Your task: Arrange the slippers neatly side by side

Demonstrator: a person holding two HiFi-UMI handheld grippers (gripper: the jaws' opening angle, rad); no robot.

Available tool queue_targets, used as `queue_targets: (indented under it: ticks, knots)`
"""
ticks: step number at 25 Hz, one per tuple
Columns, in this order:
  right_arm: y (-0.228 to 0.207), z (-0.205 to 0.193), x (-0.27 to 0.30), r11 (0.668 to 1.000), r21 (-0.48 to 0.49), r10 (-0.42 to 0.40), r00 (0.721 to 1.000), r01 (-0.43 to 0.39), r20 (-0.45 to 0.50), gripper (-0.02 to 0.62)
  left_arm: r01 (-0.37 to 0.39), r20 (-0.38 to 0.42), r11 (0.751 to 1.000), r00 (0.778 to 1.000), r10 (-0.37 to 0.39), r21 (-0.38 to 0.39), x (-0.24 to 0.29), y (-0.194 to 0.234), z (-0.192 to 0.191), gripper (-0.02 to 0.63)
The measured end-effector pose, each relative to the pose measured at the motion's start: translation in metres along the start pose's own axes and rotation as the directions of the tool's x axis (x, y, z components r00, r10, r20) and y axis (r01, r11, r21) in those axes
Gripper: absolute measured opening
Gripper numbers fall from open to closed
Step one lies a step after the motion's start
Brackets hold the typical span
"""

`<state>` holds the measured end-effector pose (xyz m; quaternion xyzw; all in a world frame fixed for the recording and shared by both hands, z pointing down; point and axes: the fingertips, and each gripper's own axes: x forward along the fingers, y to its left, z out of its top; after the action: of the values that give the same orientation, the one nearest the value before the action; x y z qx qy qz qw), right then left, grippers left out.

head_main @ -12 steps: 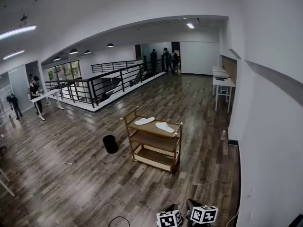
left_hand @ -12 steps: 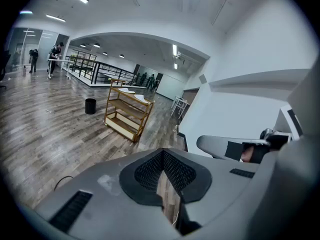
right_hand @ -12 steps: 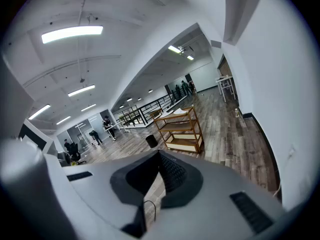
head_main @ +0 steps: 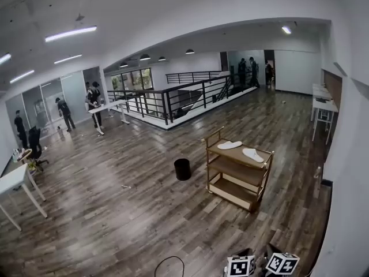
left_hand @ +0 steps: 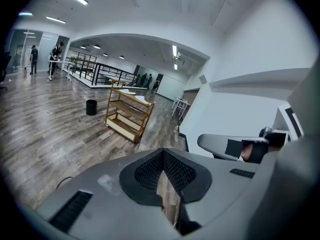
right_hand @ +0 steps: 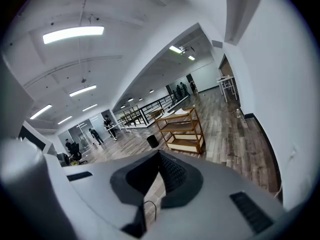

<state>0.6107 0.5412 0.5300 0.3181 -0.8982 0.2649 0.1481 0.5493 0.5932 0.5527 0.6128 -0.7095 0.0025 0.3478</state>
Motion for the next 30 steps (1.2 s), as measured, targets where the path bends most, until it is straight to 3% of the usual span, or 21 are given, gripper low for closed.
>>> queue_targets:
  ticks: [5,14,21,30]
  knots:
    - [0.010,0.005,0.023,0.999,-0.018,0.029,1.000,-0.028,0.009,-0.003,-0.019,0.029,1.000,0.999,0.020,-0.012,0.003,0.018,0.016,-0.002]
    - [0.020,-0.005,-0.001,1.000,0.003,0.007,1.000,-0.007,0.004,-0.003,-0.006,0.010,1.000,1.000,0.006,-0.023,-0.023,0.011,0.001,-0.002]
    - [0.040,-0.012,0.006,0.999,-0.016,0.032,0.999,-0.032,-0.027,-0.002,-0.020,0.017,0.999,1.000,0.020,-0.048,-0.034,0.031,0.007,-0.002]
    - [0.045,-0.026,0.015,1.000,-0.022,0.003,0.999,-0.003,-0.036,-0.003,0.000,-0.014,0.998,1.000,-0.001,-0.069,-0.029,0.053,-0.015,-0.002]
